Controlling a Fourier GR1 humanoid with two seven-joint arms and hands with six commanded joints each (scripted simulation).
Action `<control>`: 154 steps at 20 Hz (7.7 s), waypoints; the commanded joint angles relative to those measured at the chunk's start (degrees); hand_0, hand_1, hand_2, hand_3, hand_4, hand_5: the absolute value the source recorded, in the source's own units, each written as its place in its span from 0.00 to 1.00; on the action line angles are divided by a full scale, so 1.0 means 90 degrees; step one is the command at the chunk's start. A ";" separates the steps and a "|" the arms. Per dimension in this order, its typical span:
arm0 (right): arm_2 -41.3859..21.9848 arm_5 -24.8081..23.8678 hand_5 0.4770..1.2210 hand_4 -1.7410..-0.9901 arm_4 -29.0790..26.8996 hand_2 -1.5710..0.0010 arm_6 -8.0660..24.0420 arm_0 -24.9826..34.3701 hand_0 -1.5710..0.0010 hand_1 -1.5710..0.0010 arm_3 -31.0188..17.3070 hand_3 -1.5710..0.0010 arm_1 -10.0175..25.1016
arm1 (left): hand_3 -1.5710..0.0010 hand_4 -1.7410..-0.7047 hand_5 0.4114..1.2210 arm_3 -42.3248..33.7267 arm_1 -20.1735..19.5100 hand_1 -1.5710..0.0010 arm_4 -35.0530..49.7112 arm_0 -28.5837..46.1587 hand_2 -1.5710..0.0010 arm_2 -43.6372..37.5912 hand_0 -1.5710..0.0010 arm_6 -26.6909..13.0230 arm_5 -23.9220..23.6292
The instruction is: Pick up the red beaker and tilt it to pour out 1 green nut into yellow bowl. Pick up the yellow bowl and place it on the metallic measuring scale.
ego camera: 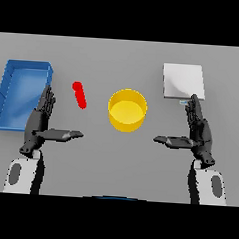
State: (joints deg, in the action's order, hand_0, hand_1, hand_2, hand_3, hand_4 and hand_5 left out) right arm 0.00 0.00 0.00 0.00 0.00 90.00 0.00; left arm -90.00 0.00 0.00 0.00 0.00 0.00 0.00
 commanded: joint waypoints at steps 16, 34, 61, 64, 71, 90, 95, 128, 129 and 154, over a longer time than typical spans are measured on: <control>-0.0858 -0.0279 0.28 0.65 0.1601 1.00 -0.0531 -0.0550 1.00 1.00 0.0801 1.00 0.0389 | 1.00 0.47 0.33 -0.0721 -0.0278 1.00 -0.1113 0.0367 1.00 0.0857 1.00 -0.0477 0.0002; -0.0708 -0.0156 0.28 0.54 0.1207 1.00 -0.0491 -0.0585 1.00 1.00 0.0876 1.00 0.0323 | 1.00 0.41 0.37 0.2617 -0.0126 1.00 -0.0957 -0.2166 1.00 0.0039 1.00 0.0068 -0.0107; -0.0778 -0.0142 0.26 0.64 0.1365 1.00 -0.0599 -0.0553 1.00 1.00 0.0836 1.00 0.0380 | 0.04 0.06 0.85 0.3847 0.0167 0.04 -0.1018 -0.3306 0.04 -0.0286 0.04 0.1067 -0.0927; -0.0739 -0.0180 0.26 0.65 0.1365 1.00 -0.0659 -0.0553 1.00 1.00 0.0848 1.00 0.0396 | 0.02 0.03 0.85 0.3471 0.0020 0.02 -0.1065 -0.3406 0.02 -0.0133 0.02 0.0904 -0.1060; -0.0837 -0.0311 0.29 0.66 0.1637 1.00 -0.0561 -0.0544 1.00 1.00 0.0835 1.00 0.0374 | 0.01 0.01 0.87 0.2637 -0.0884 0.01 -0.2230 -0.3631 0.01 0.1249 0.01 -0.0188 -0.0501; -0.0826 -0.0269 0.28 0.65 0.1552 1.00 -0.0556 -0.0556 1.00 1.00 0.0943 1.00 0.0343 | 0.00 0.10 0.99 0.4206 -0.1988 0.00 -0.5506 -0.6194 0.00 0.4642 0.00 -0.0088 0.0973; -0.0856 -0.0350 0.24 0.71 0.1555 1.00 -0.0573 -0.0654 1.00 1.00 0.0903 1.00 0.0199 | 0.00 0.04 1.00 0.4558 -0.1878 0.00 -0.5889 -0.6835 0.00 0.5376 0.00 0.0125 0.1538; -0.0919 -0.0511 0.25 0.77 0.1833 1.00 -0.0801 -0.0554 1.00 1.00 0.0784 1.00 0.0214 | 0.20 0.01 1.00 0.6663 -0.1993 0.00 -0.7006 -1.0439 0.00 0.7989 0.00 0.0844 0.1067; -0.0867 -0.0529 0.25 0.77 0.1799 1.00 -0.0816 -0.0522 1.00 1.00 0.0726 1.00 0.0223 | 0.16 0.01 1.00 0.6994 -0.2033 0.00 -0.6779 -1.0624 0.00 0.7756 0.00 0.0775 0.1064; -0.0854 -0.0199 0.30 0.73 0.1509 1.00 -0.0858 -0.0260 1.00 1.00 0.0574 1.00 0.0368 | 0.13 0.00 1.00 0.8626 -0.4100 0.00 0.0897 -0.7452 0.00 0.2656 0.00 -0.1618 -0.1351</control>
State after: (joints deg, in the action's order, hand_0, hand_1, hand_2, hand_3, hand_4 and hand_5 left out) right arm -7.66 -1.82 13.58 -7.55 -2.32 95.18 3.34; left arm -12.35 -36.88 8.22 -66.96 23.94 -14.37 -12.12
